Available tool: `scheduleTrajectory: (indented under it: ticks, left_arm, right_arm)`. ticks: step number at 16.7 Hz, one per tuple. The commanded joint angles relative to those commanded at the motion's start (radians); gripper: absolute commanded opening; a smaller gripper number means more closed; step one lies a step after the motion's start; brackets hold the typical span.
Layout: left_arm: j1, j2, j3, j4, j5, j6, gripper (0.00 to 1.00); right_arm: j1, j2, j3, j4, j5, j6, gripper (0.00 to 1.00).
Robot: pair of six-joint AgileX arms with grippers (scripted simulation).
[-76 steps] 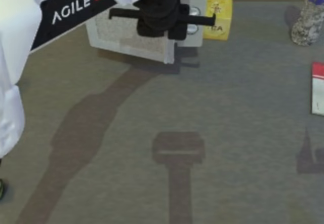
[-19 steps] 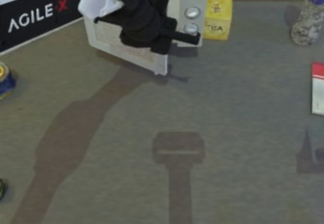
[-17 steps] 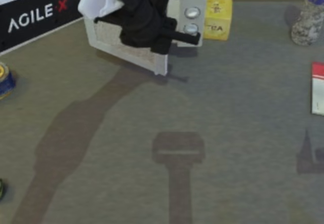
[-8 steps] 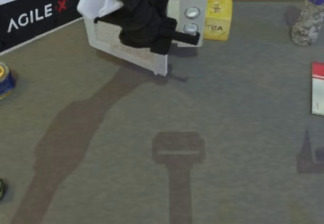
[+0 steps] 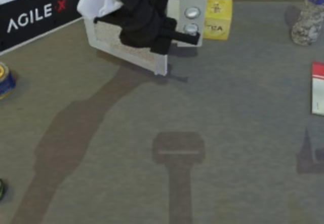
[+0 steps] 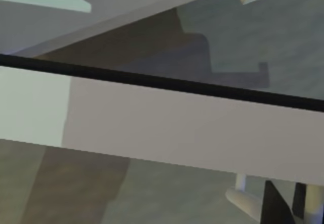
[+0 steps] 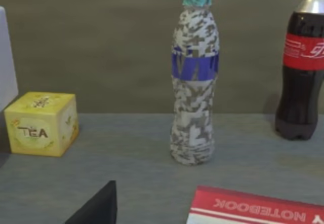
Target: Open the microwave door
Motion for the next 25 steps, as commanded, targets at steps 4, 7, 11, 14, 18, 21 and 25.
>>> scheduleTrajectory:
  ticks: [4,7,11,14,18,21,25]
  left_arm:
    - [-0.006,0.001,0.0,0.0,0.007,-0.004,0.0]
    - [0.004,-0.022,-0.031,0.012,0.023,0.029,0.0]
    - [0.028,-0.074,-0.102,0.038,0.064,0.11,0.0]
    - [0.03,-0.078,-0.11,0.039,0.068,0.118,0.0]
    - [0.03,-0.078,-0.11,0.039,0.068,0.118,0.0]
    - [0.03,-0.078,-0.11,0.039,0.068,0.118,0.0]
    - [0.03,-0.078,-0.11,0.039,0.068,0.118,0.0]
  right_arm:
    - [0.0,0.0,0.0,0.0,0.0,0.0,1.0]
    - [0.0,0.0,0.0,0.0,0.0,0.0,1.0]
    - [0.0,0.0,0.0,0.0,0.0,0.0,1.0]
    - [0.0,0.0,0.0,0.0,0.0,0.0,1.0]
    - [0.0,0.0,0.0,0.0,0.0,0.0,1.0]
    - [0.0,0.0,0.0,0.0,0.0,0.0,1.0]
    - [0.0,0.0,0.0,0.0,0.0,0.0,1.0]
